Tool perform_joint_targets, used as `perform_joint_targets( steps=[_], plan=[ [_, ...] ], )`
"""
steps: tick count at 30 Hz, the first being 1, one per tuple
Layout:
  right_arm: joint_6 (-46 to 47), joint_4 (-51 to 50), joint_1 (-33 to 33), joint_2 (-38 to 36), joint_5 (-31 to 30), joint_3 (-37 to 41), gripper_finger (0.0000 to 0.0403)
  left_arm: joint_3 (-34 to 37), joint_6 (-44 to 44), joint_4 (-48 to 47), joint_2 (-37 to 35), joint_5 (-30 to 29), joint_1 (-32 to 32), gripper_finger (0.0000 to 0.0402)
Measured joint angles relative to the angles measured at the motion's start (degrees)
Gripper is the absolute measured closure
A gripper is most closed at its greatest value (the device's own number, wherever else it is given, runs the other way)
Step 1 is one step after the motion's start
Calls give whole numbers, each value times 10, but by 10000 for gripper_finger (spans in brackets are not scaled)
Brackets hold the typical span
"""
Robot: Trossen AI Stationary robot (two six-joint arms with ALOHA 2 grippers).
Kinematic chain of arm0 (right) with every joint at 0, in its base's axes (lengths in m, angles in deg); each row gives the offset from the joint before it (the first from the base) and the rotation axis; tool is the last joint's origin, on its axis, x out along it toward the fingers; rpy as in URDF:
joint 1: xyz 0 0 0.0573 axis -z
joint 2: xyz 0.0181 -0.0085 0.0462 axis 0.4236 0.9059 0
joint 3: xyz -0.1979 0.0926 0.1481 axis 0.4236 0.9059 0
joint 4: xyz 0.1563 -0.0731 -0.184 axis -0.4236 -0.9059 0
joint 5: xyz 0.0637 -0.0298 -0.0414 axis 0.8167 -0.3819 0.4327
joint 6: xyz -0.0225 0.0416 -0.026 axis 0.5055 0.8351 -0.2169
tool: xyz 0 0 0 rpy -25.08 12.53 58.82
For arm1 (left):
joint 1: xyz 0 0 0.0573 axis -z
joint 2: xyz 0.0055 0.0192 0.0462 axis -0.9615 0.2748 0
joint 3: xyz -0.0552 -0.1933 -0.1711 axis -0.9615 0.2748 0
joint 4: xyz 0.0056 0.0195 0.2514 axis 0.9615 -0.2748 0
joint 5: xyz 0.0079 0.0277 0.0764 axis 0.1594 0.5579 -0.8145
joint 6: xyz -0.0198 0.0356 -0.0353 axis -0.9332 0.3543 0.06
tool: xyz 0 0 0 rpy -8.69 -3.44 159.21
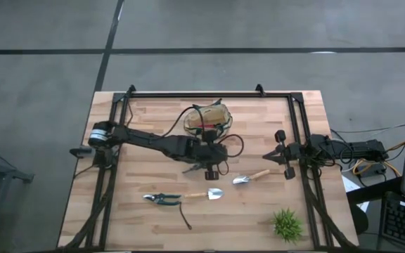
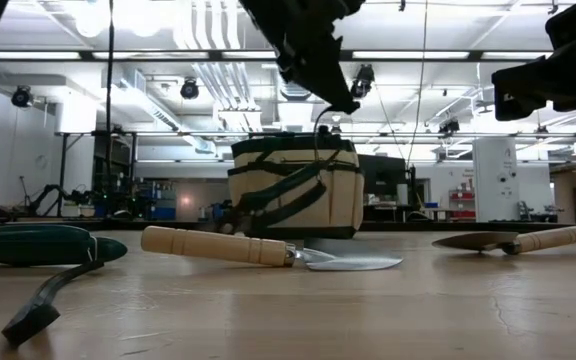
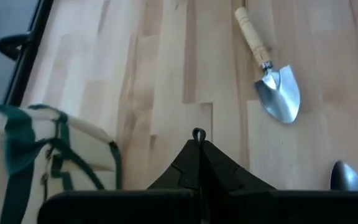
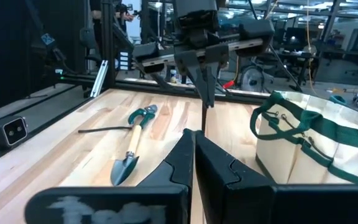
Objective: Pick & Place Garden tools in Gardening bag
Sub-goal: Put the top right shear scissors into the gardening bag
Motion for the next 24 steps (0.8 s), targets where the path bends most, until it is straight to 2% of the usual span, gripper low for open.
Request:
perform_joint_targets(
  steps=[10, 18, 24],
  plan=[
    [0, 0, 0, -1, 0, 0, 394, 0, -7, -50, -16, -31, 0, 400],
    [0, 0, 0, -1, 0, 0, 394, 0, -43, -141, -68, -74, 0, 399],
    [0, 0, 0, -1, 0, 0, 394, 0, -66, -200, -117, -129, 1, 399]
  ],
)
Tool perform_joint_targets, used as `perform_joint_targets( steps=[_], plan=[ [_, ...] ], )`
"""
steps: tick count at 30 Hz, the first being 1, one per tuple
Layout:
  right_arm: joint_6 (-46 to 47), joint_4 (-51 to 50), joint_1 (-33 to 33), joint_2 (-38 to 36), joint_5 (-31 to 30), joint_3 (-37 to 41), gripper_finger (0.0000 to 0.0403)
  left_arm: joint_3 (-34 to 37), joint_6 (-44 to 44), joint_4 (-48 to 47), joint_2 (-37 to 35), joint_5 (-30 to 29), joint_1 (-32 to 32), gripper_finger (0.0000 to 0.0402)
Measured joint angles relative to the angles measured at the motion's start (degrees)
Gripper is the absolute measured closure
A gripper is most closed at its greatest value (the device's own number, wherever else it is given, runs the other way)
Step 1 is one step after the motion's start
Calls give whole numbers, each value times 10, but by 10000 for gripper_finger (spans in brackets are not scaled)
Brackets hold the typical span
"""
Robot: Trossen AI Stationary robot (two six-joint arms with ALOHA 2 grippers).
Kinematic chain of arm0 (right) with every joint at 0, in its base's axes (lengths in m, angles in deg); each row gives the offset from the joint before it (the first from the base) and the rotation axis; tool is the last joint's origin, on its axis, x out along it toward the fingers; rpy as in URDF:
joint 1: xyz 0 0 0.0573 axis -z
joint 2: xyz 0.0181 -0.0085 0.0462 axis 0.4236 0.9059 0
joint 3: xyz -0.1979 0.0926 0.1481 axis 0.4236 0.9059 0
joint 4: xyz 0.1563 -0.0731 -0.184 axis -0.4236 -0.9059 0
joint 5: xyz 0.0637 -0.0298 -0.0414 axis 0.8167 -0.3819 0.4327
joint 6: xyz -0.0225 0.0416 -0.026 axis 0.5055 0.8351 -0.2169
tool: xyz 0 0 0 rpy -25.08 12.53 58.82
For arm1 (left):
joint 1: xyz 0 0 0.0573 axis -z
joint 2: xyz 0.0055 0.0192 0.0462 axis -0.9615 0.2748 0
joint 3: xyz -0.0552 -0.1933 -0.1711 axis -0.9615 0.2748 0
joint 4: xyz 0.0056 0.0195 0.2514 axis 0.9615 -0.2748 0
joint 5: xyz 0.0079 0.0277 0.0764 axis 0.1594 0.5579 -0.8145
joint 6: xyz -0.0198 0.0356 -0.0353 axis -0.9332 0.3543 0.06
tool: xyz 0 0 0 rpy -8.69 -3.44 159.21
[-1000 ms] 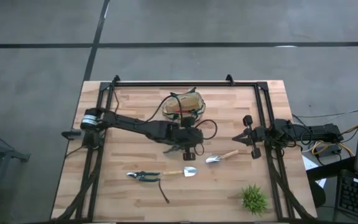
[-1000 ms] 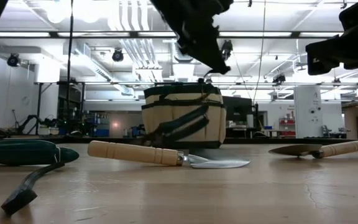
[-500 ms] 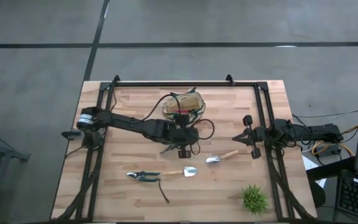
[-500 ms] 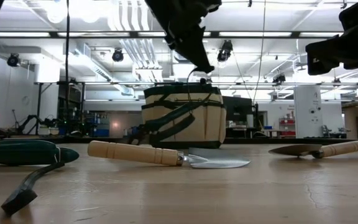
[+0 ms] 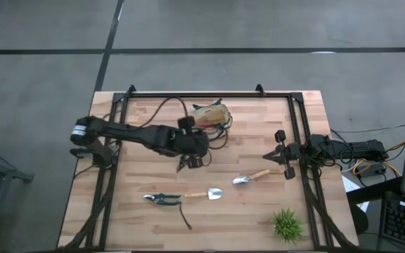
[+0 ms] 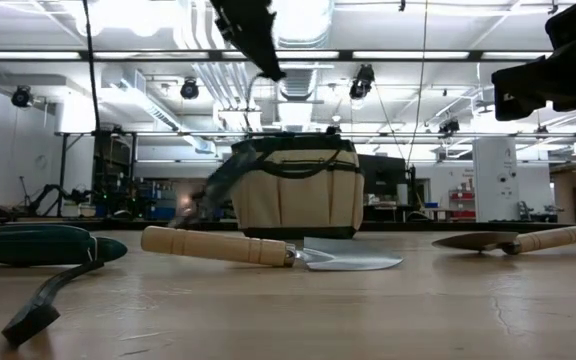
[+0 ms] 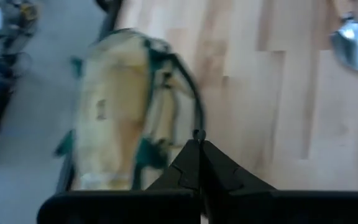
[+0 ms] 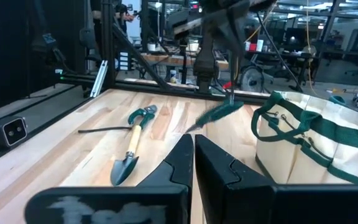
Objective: Pick & Place Garden tools in Gardening bag
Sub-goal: Put the top right shear scissors into the gardening bag
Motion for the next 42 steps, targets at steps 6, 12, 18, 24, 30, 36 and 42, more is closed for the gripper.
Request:
perform_joint_targets(
  steps=[6, 12, 18, 24, 30, 36, 42],
  plan=[
    [0, 0, 0, 0, 0, 0, 394, 1, -8, -32, -47, -63, -2, 399],
    [0, 0, 0, 0, 0, 0, 394, 1, -10, -71, -88, -99, -12, 399],
    [0, 0, 0, 0, 0, 0, 394, -1, -5, -79, -126, -111, -32, 399],
    [0, 0, 0, 0, 0, 0, 394, -5, 10, -71, -164, -148, -44, 399],
    [0, 0, 0, 0, 0, 0, 394, -5, 21, -76, -190, -148, -45, 399],
    [0, 0, 0, 0, 0, 0, 394, -6, 22, -58, -199, -167, -47, 399],
    [0, 0, 0, 0, 0, 0, 394, -6, 69, -15, -192, -169, -49, 399]
  ],
)
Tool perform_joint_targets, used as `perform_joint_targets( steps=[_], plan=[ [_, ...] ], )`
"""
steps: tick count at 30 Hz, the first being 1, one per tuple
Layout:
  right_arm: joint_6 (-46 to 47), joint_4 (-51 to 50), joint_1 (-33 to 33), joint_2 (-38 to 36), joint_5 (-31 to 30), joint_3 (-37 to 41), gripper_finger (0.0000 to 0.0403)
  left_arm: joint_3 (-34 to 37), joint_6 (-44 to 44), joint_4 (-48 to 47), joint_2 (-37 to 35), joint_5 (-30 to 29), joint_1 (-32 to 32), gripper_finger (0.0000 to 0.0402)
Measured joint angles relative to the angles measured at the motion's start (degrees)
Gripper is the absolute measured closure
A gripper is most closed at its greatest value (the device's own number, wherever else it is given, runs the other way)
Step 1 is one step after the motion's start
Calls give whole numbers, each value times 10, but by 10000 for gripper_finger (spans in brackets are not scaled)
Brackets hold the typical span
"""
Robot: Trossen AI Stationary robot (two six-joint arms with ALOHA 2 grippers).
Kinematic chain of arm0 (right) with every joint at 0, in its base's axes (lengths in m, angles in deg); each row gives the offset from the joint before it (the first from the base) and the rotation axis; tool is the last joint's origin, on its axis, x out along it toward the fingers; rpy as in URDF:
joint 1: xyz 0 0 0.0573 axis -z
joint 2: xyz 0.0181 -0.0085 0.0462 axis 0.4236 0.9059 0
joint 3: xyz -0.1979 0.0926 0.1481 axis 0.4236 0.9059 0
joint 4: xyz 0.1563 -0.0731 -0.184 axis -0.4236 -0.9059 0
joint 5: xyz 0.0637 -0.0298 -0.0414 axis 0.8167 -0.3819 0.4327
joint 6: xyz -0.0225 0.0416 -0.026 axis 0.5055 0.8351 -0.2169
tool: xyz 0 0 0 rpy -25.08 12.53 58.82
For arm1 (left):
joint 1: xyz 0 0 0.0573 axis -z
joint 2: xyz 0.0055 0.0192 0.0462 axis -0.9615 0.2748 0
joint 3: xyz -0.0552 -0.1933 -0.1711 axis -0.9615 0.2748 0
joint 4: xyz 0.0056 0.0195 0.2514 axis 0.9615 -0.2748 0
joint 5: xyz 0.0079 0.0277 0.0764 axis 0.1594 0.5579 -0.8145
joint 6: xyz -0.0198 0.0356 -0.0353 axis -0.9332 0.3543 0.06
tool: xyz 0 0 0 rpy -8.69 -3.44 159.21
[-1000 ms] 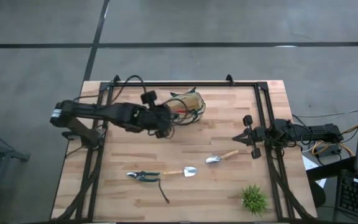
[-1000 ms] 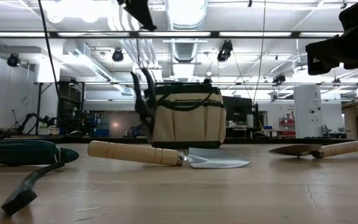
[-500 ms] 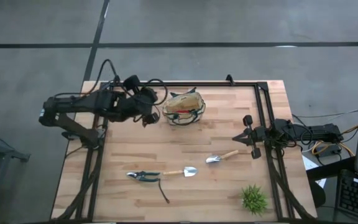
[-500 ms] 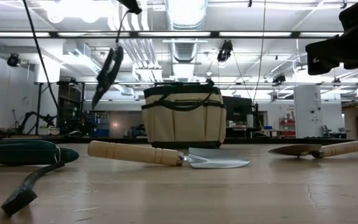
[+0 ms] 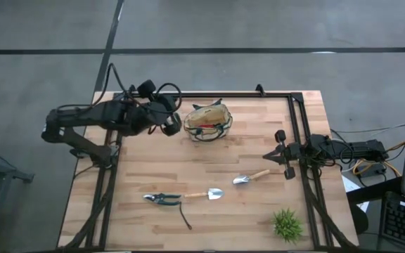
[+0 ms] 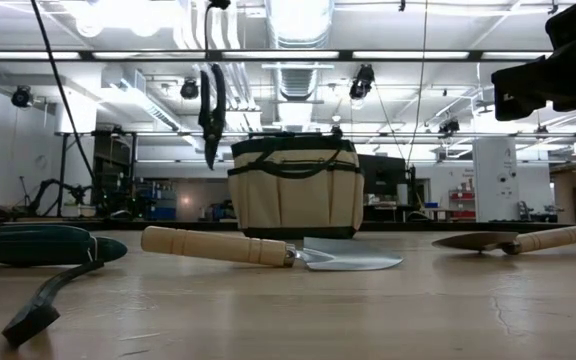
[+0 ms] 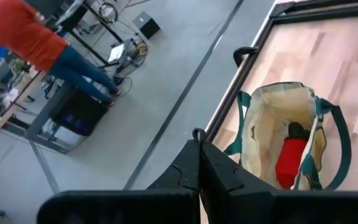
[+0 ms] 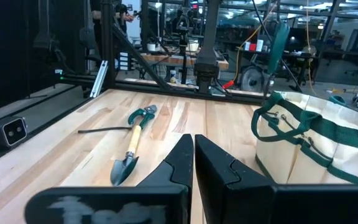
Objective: Pick & Place Garden tools in Gardening bag
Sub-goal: Put the top right shear scissors into the gardening bag
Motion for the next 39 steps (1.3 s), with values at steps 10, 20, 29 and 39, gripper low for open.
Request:
perform_joint_targets(
  steps=[10, 20, 29, 39],
  plan=[
    [0, 0, 0, 0, 0, 0, 394, 0, -18, -58, -13, -22, -6, 399],
    [0, 0, 0, 0, 0, 0, 394, 2, 7, 41, 11, 12, -24, 399],
    [0, 0, 0, 0, 0, 0, 394, 6, 75, 128, 58, 31, -50, 399],
    [0, 0, 0, 0, 0, 0, 394, 8, 75, 146, 60, 32, -52, 399]
  ],
)
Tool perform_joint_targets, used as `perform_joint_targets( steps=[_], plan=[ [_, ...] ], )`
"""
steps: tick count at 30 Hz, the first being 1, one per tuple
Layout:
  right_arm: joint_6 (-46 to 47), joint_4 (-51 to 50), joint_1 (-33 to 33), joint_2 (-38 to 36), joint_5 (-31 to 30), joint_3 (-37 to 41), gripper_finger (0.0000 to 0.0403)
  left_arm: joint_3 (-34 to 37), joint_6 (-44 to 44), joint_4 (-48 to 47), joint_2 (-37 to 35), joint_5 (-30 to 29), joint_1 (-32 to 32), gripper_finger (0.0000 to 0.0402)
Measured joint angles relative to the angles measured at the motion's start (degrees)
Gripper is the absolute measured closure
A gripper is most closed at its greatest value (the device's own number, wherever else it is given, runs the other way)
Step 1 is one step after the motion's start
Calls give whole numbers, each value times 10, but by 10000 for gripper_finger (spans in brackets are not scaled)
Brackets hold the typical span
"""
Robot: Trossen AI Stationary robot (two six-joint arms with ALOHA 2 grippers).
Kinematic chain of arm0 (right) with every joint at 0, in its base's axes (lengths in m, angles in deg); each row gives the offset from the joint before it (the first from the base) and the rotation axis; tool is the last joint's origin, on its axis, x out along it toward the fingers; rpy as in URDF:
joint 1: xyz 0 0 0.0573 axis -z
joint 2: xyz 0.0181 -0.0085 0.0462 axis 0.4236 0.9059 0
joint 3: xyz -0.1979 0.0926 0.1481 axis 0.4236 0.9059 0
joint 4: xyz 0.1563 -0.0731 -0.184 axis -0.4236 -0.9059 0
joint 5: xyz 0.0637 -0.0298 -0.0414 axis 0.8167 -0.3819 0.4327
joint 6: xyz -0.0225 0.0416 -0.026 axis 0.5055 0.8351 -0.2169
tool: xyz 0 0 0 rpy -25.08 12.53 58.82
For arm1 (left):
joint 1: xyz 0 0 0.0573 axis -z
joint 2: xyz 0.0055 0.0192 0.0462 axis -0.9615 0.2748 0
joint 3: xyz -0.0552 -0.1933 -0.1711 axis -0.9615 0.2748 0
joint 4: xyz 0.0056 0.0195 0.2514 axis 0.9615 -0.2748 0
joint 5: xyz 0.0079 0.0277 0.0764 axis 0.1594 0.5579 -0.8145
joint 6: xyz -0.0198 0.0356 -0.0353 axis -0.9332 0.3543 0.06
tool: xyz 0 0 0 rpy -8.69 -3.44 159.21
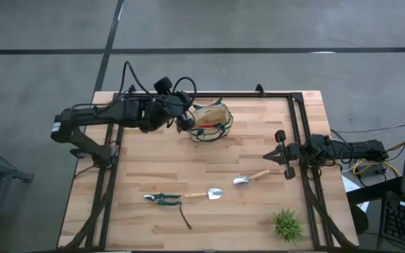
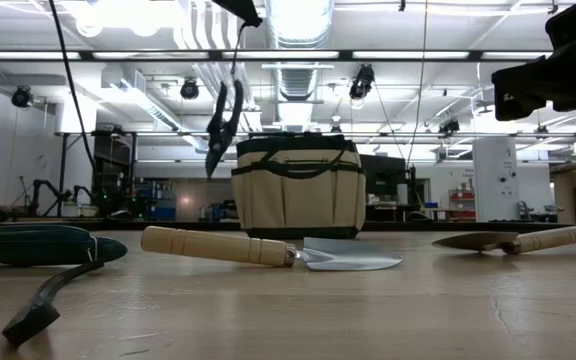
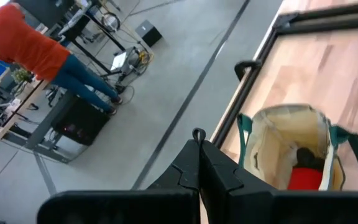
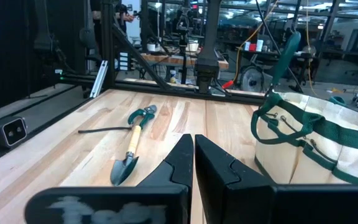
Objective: Pick & Place Garden tools in Gardening bag
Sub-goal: Put the top right shear scissors into the gardening bag
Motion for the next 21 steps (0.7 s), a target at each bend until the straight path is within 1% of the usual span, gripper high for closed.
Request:
perform_joint_targets(
  steps=[8, 10, 14, 18, 21],
  plan=[
    [0, 0, 0, 0, 0, 0, 394, 0, 43, 87, -3, 5, -2, 399],
    [0, 0, 0, 0, 0, 0, 394, 0, 40, 86, -3, 19, -4, 399],
    [0, 0, 0, 0, 0, 0, 394, 11, 34, 88, -3, 22, -5, 399],
    [0, 0, 0, 0, 0, 0, 394, 44, 44, 131, -3, -9, -5, 399],
    [0, 0, 0, 0, 0, 0, 394, 77, 79, 196, -3, -27, -6, 399]
  ],
)
